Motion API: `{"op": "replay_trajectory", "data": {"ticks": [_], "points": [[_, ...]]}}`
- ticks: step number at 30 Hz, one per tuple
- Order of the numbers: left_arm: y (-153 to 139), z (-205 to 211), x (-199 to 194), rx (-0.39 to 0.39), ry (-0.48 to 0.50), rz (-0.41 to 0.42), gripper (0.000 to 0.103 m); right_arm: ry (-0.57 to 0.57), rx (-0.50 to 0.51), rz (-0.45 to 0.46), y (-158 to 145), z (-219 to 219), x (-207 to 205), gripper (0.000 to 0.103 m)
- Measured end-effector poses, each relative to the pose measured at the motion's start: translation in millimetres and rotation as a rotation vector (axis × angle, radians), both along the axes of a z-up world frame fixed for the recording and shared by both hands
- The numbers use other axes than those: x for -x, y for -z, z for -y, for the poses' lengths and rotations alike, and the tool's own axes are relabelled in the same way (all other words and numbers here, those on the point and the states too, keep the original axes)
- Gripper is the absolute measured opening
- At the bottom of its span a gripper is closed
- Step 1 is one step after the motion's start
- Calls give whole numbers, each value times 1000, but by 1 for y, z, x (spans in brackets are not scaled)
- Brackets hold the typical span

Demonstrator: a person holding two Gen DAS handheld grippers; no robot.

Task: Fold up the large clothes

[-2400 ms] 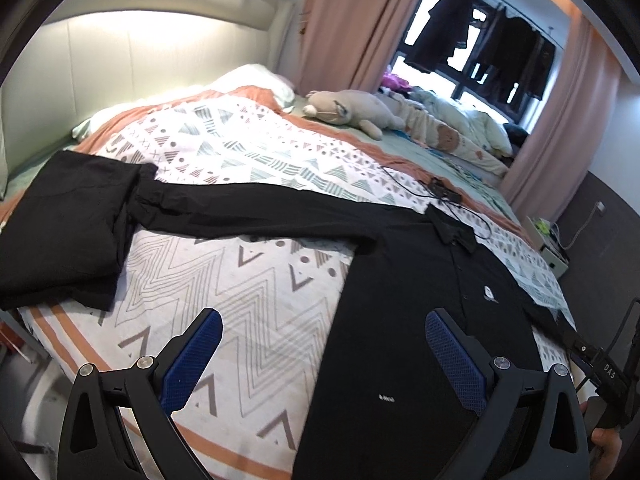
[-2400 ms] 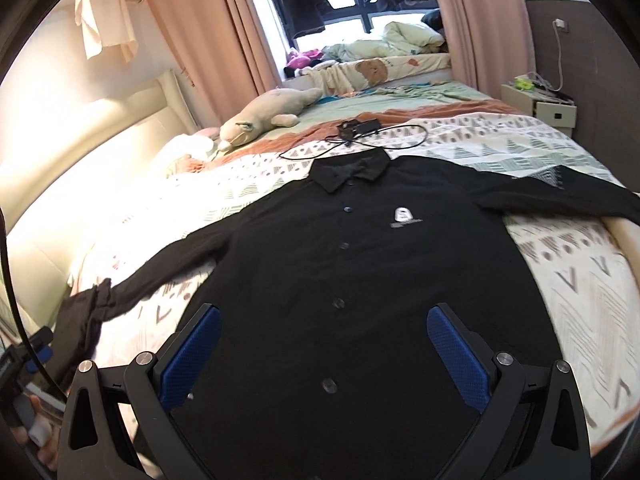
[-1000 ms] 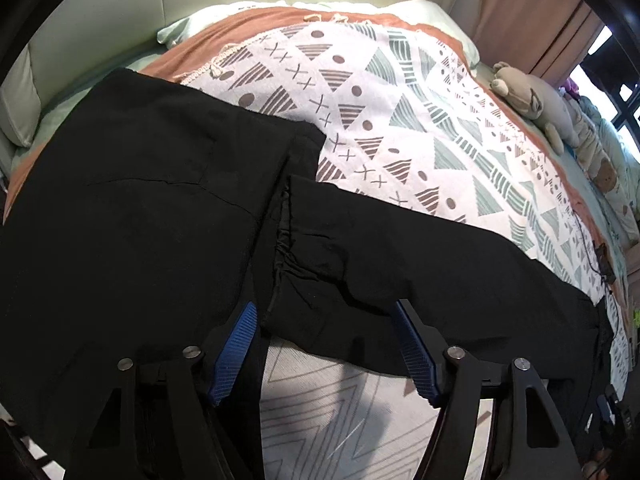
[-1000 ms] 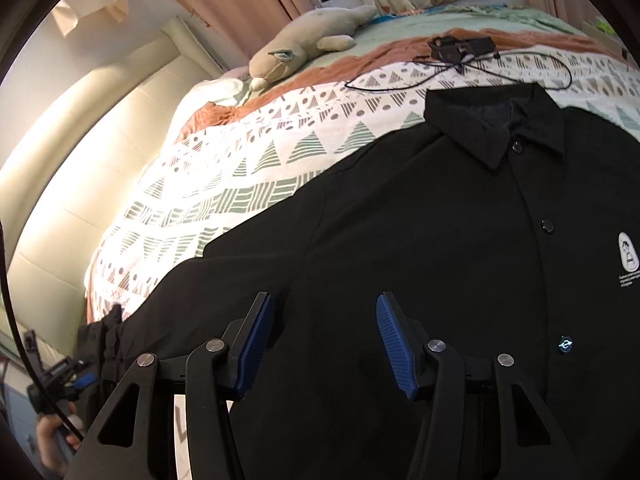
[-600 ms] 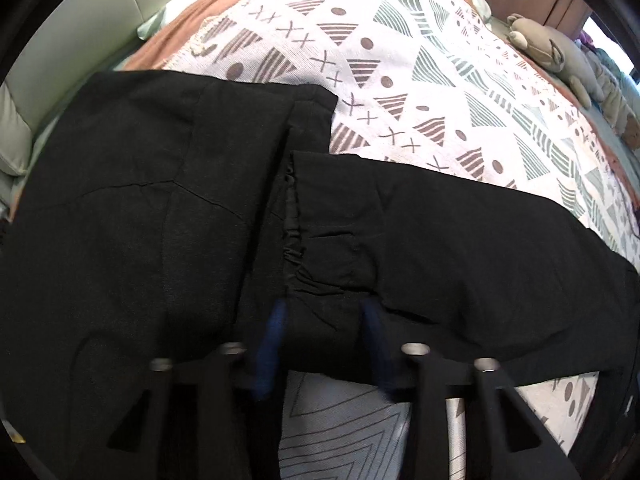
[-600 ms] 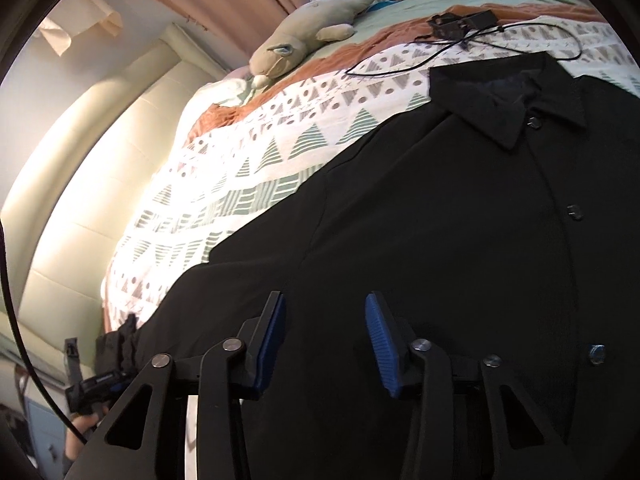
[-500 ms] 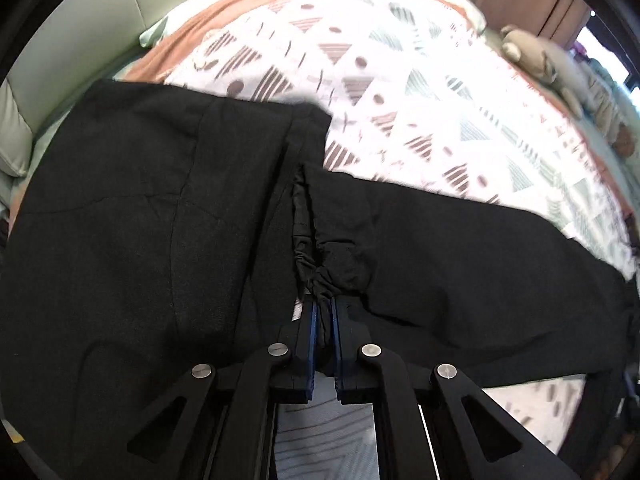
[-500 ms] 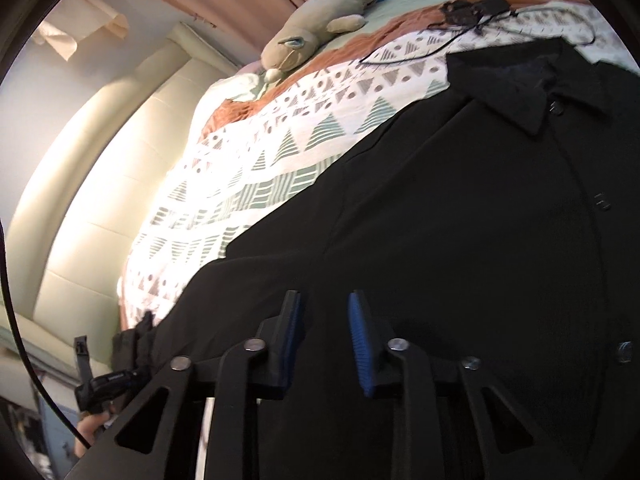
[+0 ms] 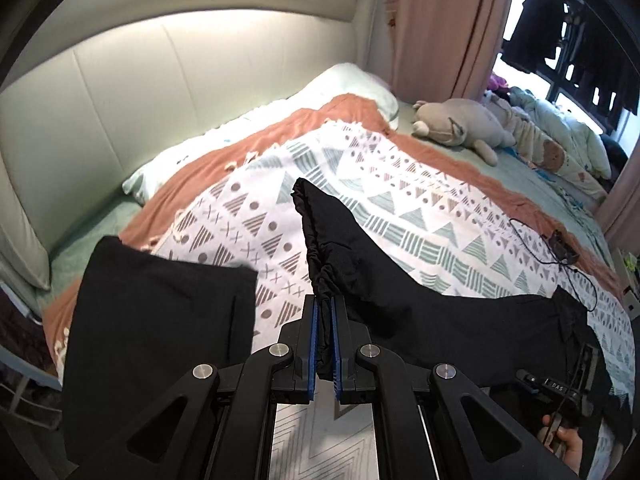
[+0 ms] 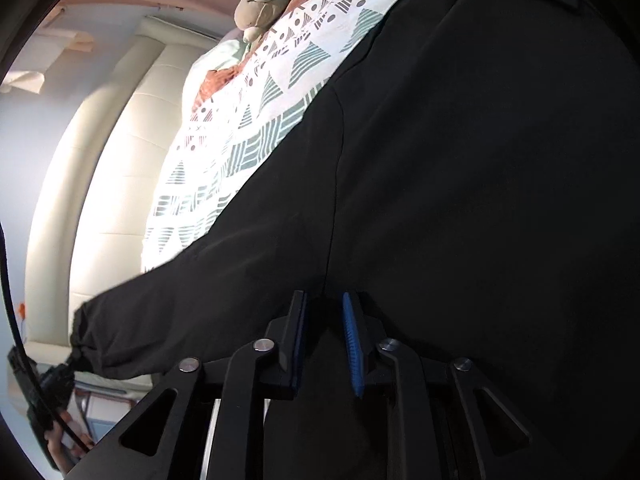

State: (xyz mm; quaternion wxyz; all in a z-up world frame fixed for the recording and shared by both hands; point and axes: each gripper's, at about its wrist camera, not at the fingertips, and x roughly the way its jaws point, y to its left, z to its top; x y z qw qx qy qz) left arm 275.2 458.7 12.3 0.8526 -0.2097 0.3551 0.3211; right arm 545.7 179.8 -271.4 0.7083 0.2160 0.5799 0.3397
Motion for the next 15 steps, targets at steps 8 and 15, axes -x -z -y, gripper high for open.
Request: {"op": "replay_trajectory", "data": {"ticks": [8, 15], "points": [[-85, 64, -39, -72, 122, 125, 6, 66, 15, 120, -59, 52, 20, 56], [-138, 135, -78, -114, 278, 180, 6, 187, 79, 193, -89, 117, 36, 83]]}}
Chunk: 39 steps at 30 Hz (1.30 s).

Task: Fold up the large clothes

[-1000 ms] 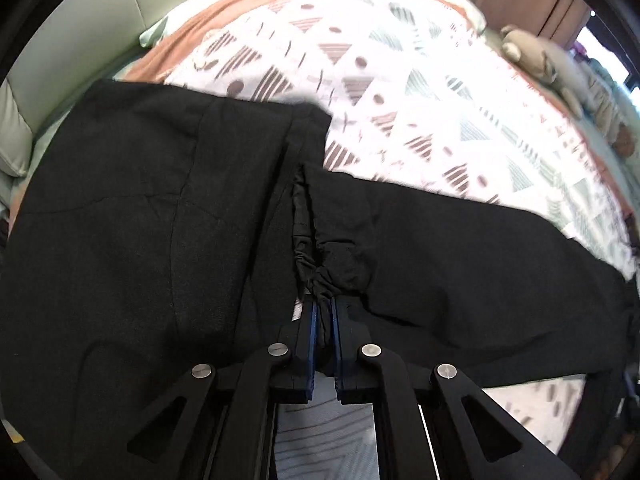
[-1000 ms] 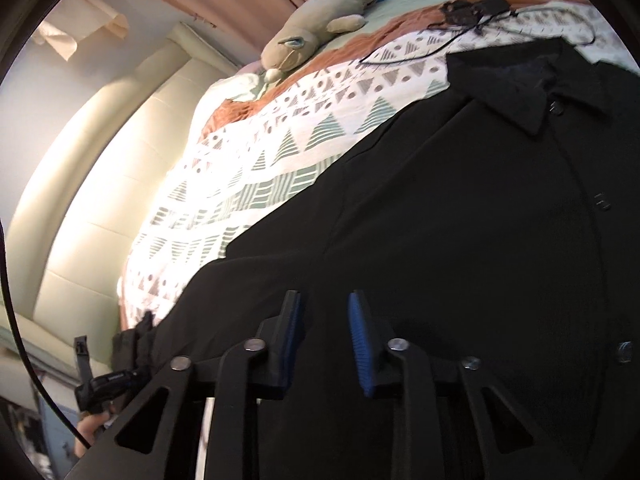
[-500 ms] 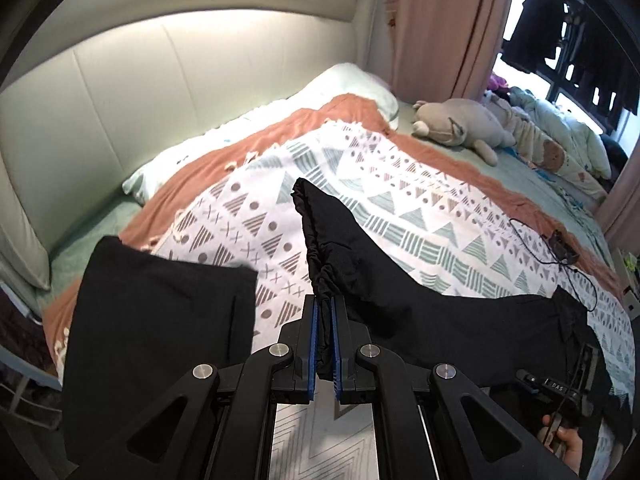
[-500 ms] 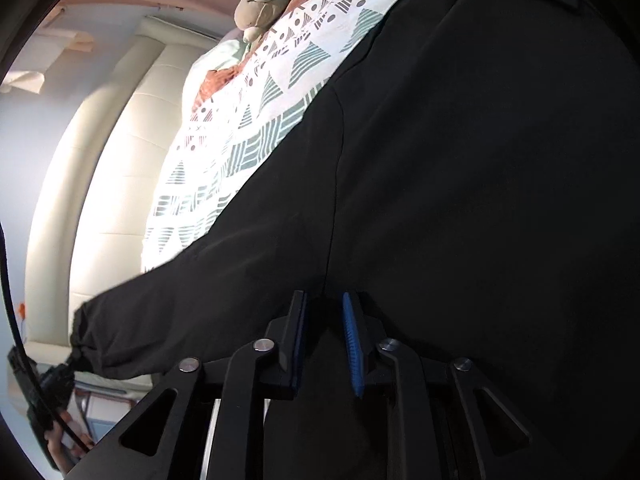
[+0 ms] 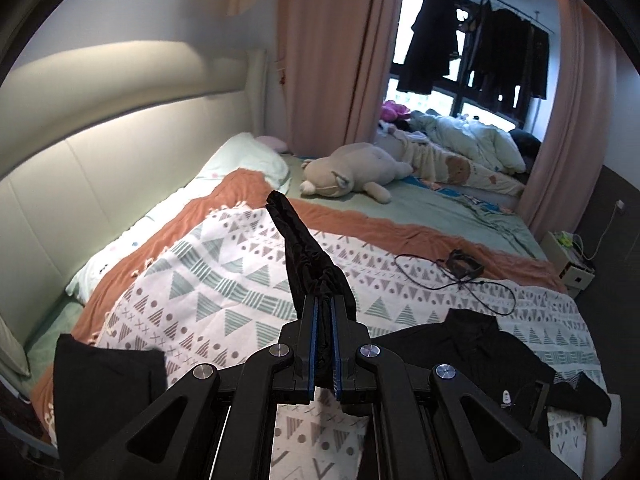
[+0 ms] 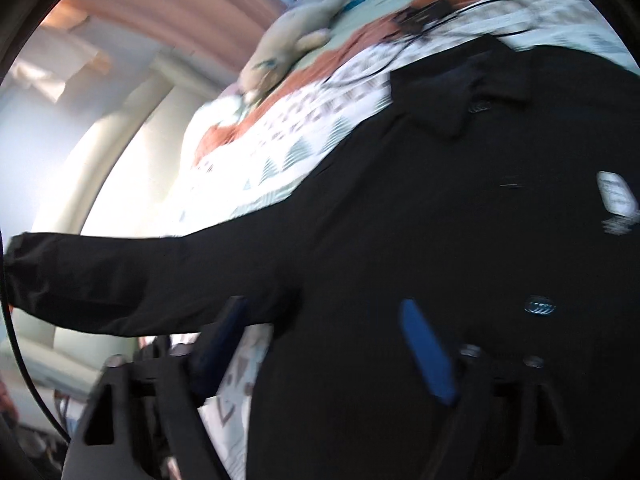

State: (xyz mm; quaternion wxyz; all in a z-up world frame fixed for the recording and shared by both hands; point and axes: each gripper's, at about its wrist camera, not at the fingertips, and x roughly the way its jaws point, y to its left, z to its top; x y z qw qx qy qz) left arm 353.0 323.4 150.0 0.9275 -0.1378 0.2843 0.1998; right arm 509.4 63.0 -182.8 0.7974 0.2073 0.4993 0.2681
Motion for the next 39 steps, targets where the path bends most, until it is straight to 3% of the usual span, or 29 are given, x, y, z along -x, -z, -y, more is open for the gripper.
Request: {"op": "replay_trajectory", "data": {"ticks": [6, 13, 18, 22, 28, 39], "points": [[-21, 50, -33, -6, 96, 18, 6, 53, 11, -38, 7, 57, 15, 83], [-36, 108, -68, -40, 205, 9, 6, 79, 40, -39, -8, 84, 35, 83], [-43, 153, -91, -32, 281, 16, 6, 105, 66, 10, -19, 104, 25, 83], [-36, 192, -120, -35, 357, -2, 6, 115, 8, 3, -18, 130, 15, 83], [1, 239, -171, -9, 468, -49, 6, 279, -34, -17, -13, 191, 0, 84], [112, 323, -255, 91, 640, -197, 6, 495, -109, -2, -17, 257, -12, 84]]}}
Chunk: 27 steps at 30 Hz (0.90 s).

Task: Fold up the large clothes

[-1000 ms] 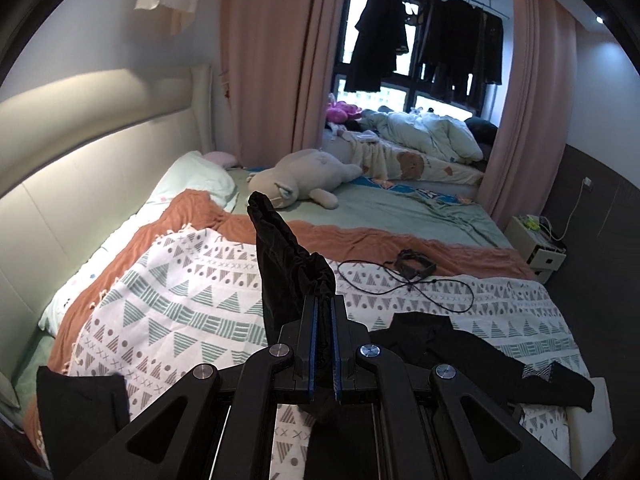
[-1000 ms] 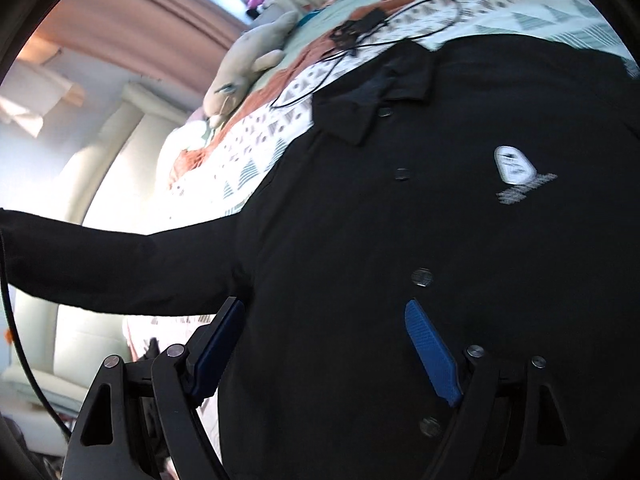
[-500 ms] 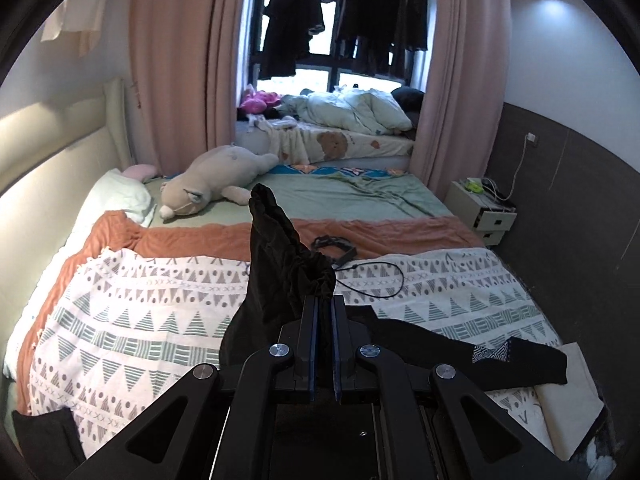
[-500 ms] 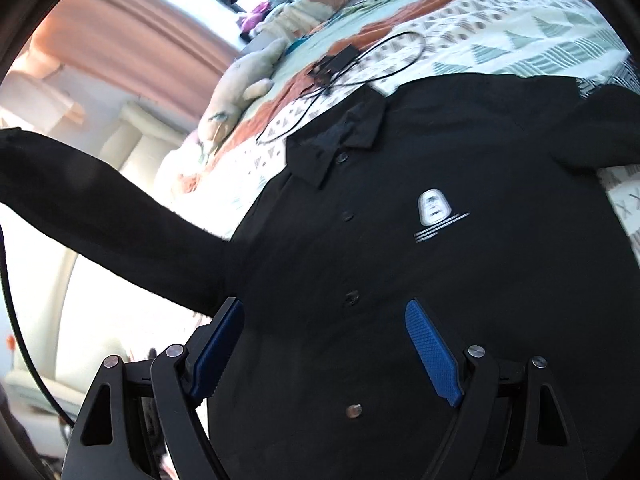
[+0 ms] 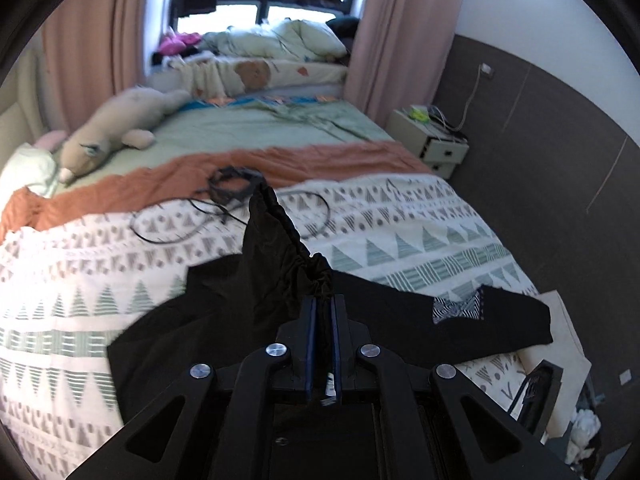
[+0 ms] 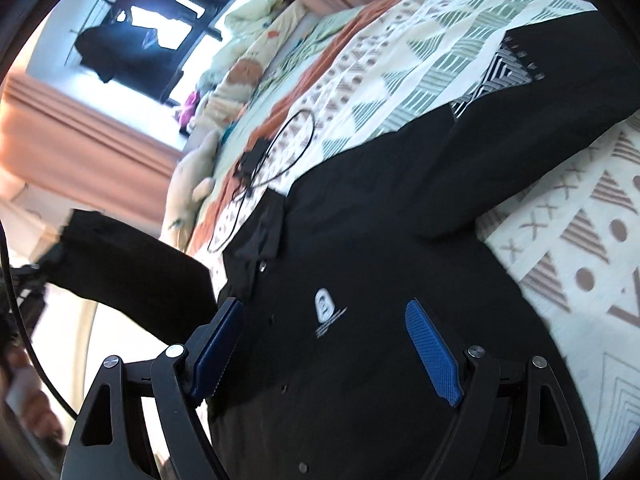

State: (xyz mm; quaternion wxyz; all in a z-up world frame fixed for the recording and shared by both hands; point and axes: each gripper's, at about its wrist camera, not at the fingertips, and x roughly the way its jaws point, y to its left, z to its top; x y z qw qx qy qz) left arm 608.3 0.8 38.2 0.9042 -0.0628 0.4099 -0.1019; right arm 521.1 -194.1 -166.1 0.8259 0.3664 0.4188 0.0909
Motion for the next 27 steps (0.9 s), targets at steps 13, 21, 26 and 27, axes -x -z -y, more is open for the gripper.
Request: {"op": "replay_trajectory", "data": {"ticks": [13, 21, 26, 27], "points": [[73, 20, 28, 106, 46, -38, 66, 196, 17, -106, 25, 60, 6, 84], [106, -25, 69, 85, -113, -58, 66, 264, 12, -101, 32, 88, 13, 83], [130, -44, 90, 61, -188, -60, 66, 308, -20, -27, 31, 111, 20, 83], [135, -48, 93, 53, -206, -62, 66, 314, -38, -6, 31, 115, 20, 82]]}}
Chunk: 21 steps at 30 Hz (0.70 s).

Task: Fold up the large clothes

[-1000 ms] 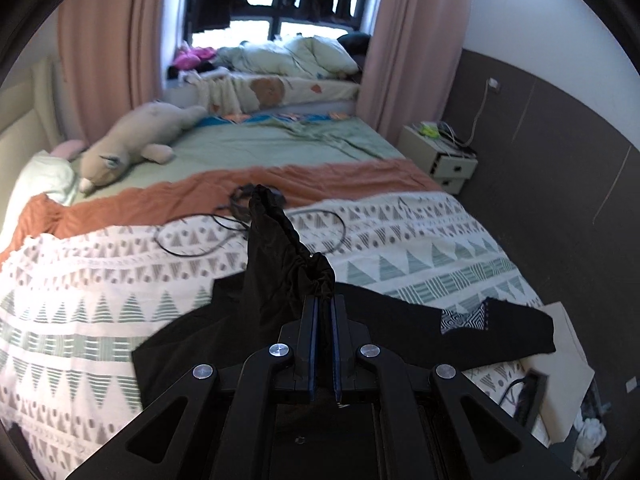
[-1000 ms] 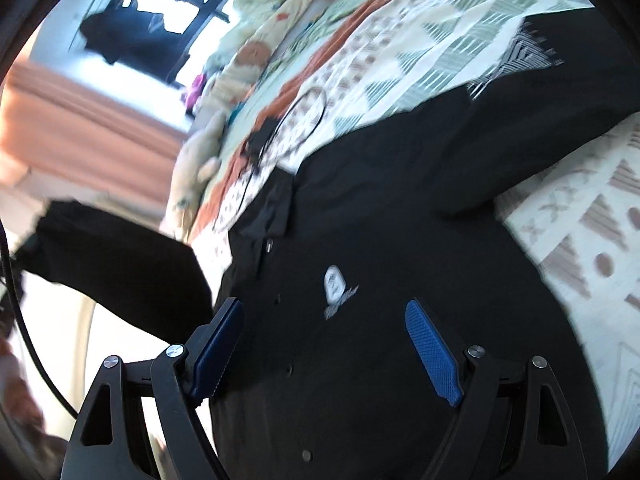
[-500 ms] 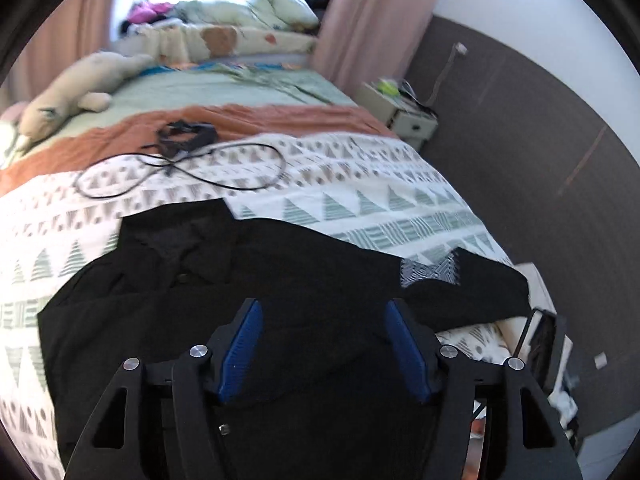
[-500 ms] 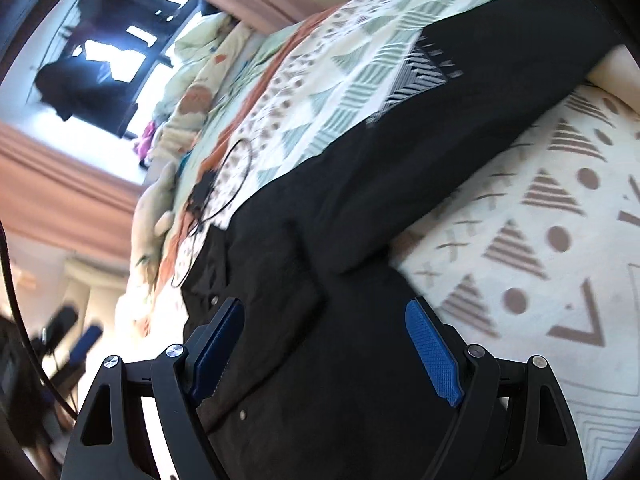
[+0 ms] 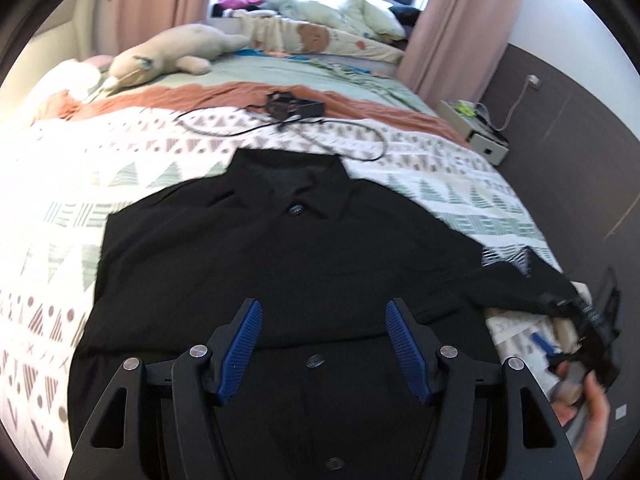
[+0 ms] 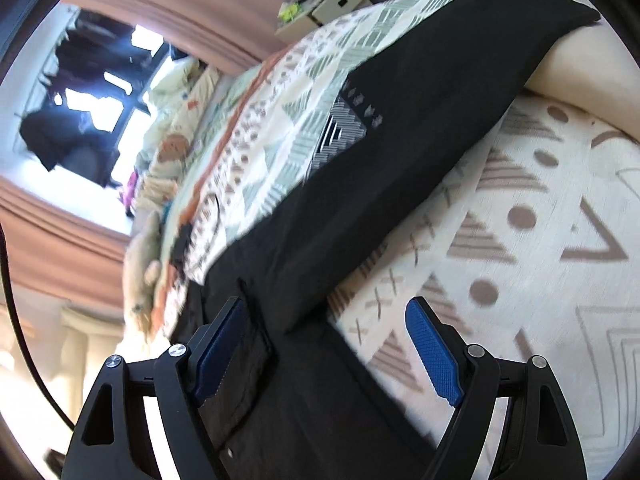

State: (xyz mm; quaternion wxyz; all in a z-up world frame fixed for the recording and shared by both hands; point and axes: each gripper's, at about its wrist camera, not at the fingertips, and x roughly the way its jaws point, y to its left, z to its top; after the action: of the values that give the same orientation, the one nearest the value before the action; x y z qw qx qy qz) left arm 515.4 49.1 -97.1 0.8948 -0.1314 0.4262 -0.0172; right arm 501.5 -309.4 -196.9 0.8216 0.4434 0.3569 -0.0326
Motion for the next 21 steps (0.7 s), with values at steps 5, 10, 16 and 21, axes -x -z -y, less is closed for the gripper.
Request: {"op": "replay_trajectory", "data": {"ticks": [5, 10, 16, 21], "points": [[29, -27, 11, 19, -100, -22, 66, 62, -55, 77, 5, 33, 3, 69], [52, -51, 17, 54, -164, -50, 66, 121, -28, 62, 18, 49, -5, 58], [69, -72, 21, 62, -212, -73, 66, 186, -47, 71, 36, 58, -14, 46], [78, -91, 26, 80, -258, -89, 66, 208, -90, 104, 47, 65, -9, 11]]}}
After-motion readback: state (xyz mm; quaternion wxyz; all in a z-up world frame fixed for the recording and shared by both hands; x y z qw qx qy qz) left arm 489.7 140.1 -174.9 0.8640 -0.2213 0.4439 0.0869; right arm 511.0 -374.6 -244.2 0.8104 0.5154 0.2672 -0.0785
